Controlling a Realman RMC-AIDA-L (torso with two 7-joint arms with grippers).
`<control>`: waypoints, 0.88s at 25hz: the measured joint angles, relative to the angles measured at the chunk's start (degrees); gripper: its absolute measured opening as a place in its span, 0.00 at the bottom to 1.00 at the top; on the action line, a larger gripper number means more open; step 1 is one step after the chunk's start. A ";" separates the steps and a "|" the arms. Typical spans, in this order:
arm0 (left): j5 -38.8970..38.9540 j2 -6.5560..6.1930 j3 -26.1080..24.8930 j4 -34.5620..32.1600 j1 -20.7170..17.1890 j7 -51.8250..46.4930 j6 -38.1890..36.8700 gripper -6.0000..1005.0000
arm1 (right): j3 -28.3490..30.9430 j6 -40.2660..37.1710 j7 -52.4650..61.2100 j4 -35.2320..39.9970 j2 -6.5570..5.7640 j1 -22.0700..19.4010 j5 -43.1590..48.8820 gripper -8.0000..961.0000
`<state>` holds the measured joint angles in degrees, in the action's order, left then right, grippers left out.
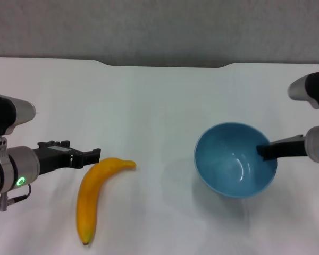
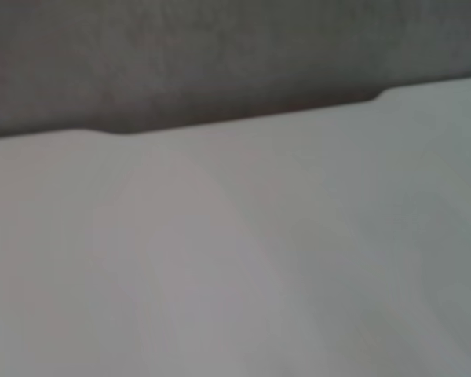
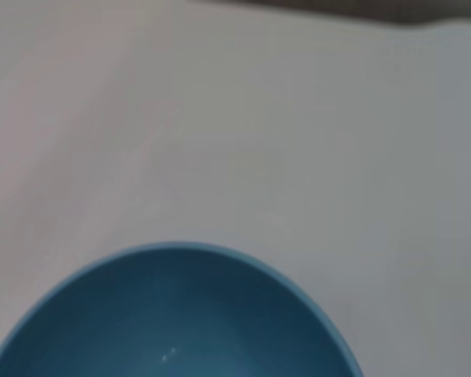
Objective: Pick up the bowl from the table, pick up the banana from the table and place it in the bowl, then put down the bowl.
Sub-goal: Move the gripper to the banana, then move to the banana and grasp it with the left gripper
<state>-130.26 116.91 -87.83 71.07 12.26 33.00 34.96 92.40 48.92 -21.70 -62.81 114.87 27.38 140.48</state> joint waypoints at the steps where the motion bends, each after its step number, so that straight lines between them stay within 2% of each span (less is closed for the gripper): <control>1: 0.01 -0.03 -0.38 0.32 0.00 -0.13 1.26 0.89 | 0.01 -0.29 0.00 -0.89 0.00 -0.53 -0.02 0.05; 5: -0.76 -0.24 -1.76 1.42 0.38 -0.43 6.95 0.89 | 0.17 -1.16 0.00 -3.67 -0.02 -1.99 -0.04 0.04; 11: -5.66 0.10 -1.16 -0.07 2.62 -1.33 6.95 0.89 | -0.71 -2.38 0.00 -6.72 0.02 -2.98 -0.04 0.04; 18: -7.17 0.13 -0.64 -3.38 4.80 -2.75 6.36 0.89 | -2.20 -3.36 0.11 -8.05 0.06 -3.40 -0.03 0.04; 22: -9.86 0.15 1.36 -5.01 6.13 -5.28 6.04 0.89 | -2.22 -3.92 0.19 -8.40 0.06 -3.95 -0.03 0.04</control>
<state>-140.12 117.06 -86.47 66.06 18.38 27.72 41.00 90.18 44.99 -21.52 -71.21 114.93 23.43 140.45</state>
